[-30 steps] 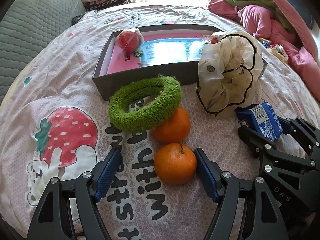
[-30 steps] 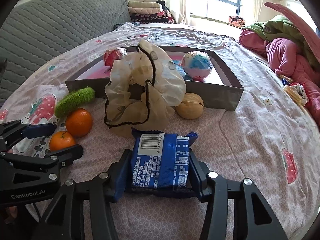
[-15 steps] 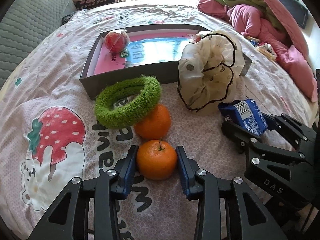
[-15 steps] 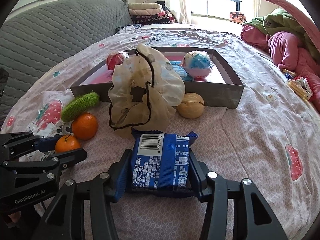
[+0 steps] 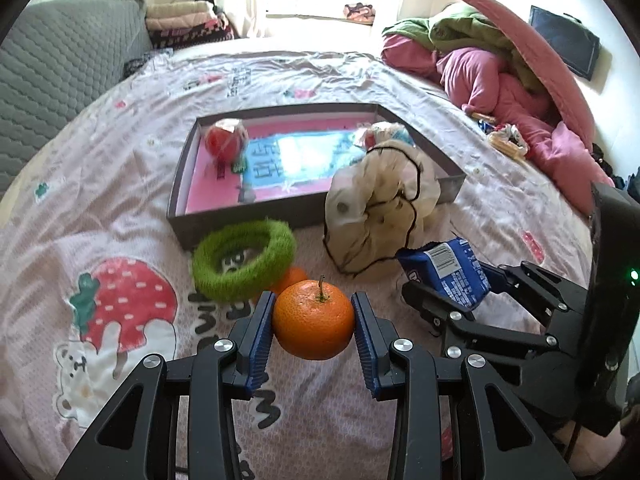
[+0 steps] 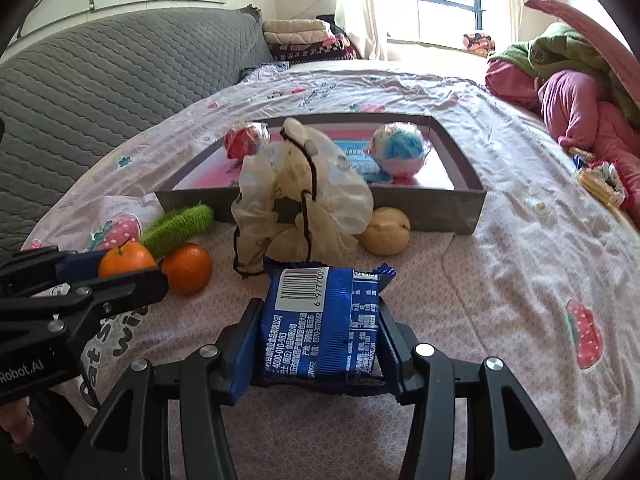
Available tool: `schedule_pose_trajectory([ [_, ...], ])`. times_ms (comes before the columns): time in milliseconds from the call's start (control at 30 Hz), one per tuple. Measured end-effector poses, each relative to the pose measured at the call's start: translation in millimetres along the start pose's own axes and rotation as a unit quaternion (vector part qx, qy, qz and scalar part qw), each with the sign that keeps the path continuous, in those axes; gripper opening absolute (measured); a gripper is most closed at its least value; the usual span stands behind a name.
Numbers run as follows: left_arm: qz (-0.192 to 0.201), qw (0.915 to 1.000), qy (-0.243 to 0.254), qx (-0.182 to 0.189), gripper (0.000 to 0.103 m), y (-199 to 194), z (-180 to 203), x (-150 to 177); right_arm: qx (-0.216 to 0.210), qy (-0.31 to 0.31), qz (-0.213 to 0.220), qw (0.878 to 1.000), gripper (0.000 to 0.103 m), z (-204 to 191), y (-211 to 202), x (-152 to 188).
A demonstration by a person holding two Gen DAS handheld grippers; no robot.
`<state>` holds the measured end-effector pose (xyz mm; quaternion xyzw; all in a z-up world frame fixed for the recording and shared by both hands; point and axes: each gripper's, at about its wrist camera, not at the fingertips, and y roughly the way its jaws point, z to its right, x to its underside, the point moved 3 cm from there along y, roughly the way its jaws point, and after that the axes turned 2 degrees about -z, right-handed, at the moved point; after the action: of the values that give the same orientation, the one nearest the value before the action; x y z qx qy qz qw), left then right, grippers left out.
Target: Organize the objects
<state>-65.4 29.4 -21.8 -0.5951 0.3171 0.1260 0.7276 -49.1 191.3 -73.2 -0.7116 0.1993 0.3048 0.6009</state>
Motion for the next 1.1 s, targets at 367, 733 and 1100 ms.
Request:
schedule_pose_trajectory([
  [367, 0.024, 0.9996, -0.002, -0.011, 0.039, -4.5, 5.7, -19.2, 0.023, -0.031, 0.044, 0.998, 0.052, -4.8, -18.5, -11.8],
  [733, 0.041, 0.9987, -0.028, -0.009, 0.039, -5.8, -2.2, -39.2, 0.036, -0.045, 0.076, 0.995, 0.052, -7.8, -31.2, -17.5],
  [1100, 0.051, 0.9969, -0.059, -0.012, 0.039, -6.7, -21.2, -53.7, 0.042, -0.048, 0.106, 0.992, 0.052, -5.7, -44.6, -26.8],
])
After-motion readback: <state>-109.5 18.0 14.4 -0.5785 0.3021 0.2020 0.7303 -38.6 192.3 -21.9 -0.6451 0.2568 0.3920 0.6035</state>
